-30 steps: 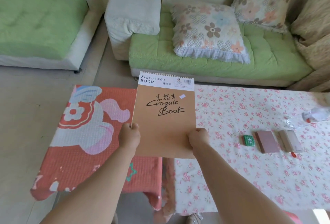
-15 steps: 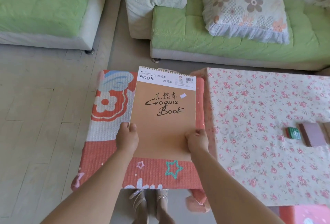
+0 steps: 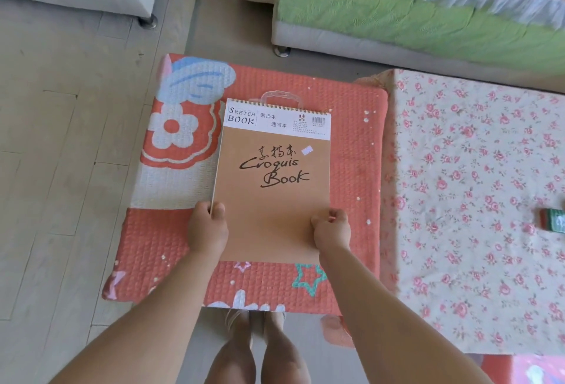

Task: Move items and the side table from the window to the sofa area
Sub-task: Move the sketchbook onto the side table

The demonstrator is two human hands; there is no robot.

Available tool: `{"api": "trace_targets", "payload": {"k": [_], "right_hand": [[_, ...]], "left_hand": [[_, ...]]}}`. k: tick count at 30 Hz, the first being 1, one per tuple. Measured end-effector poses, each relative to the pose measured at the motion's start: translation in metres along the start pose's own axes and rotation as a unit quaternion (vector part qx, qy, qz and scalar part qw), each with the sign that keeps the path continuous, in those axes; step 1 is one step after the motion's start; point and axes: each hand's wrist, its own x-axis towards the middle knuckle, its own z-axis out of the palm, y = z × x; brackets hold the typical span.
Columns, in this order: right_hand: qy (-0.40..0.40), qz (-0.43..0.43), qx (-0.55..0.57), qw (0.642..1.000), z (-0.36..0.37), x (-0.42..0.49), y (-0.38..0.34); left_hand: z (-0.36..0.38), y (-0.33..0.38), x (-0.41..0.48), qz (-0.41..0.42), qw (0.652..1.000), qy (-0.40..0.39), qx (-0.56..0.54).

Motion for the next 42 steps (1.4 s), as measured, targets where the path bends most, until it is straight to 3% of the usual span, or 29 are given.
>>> {"api": "trace_targets", "payload": {"k": [10,19,31,42], "right_hand": [[0.031,-0.025,-0.093,0.995,0.011,0.004,0.004],[-0.018,-0.033,-0.108,0.993,-0.014,-0.005,-0.004],[0.009,-0.058,0.01,0.998,-0.08,-0.071,-0.042],[0.073,0.001,0.205,0.976,-0.13,-0.152,-0.023]], "left_hand": [[0.002,0.003,-0.009,0.022,0.99,0.07,0.119],[-0.008,0.015,-0.023,0.002,0.993,0.051,0.106],[-0.037,0.097,-0.082,0.066,0.997,-0.001,0.04],[-0.069,0.144,-0.15,0.179,0.979,-0.094,0.019]]}}
